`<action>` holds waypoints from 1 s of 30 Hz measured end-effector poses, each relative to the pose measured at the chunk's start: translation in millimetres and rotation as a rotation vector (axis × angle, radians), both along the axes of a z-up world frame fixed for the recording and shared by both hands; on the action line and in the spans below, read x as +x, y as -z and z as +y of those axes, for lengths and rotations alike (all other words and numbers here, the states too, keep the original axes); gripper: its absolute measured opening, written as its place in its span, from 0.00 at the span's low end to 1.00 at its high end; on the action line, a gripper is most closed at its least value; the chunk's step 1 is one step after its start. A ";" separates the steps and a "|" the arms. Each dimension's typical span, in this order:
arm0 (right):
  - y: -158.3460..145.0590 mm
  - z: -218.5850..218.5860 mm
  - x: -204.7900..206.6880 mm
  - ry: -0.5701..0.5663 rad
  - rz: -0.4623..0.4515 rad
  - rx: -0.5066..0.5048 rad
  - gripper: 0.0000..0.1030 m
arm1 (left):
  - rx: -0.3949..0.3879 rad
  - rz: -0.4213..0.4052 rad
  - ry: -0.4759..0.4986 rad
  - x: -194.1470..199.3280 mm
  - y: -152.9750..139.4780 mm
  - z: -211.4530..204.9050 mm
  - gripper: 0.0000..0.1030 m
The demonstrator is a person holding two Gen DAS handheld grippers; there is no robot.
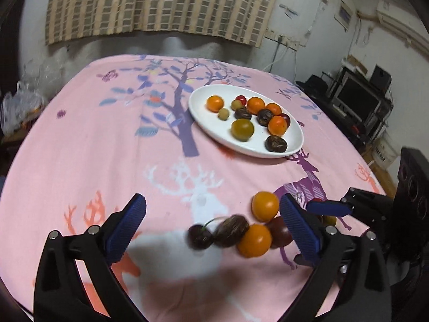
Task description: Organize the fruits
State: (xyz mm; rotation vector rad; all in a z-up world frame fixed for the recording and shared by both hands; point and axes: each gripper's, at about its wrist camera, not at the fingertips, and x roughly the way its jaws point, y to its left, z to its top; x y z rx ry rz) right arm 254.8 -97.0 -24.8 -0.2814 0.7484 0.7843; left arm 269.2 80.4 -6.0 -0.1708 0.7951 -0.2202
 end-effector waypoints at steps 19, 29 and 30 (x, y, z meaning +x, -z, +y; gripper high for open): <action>30.9 15.9 4.8 0.047 -0.053 -0.195 0.47 | -0.074 -0.015 -0.086 -12.1 -6.1 33.2 0.95; -8.9 -24.8 11.3 0.149 -0.016 0.043 0.39 | -0.012 -0.043 0.027 -26.7 -8.2 9.3 0.94; -14.4 -32.4 12.0 0.174 -0.019 0.072 0.39 | 0.006 -0.054 0.068 -32.7 -7.3 1.0 0.93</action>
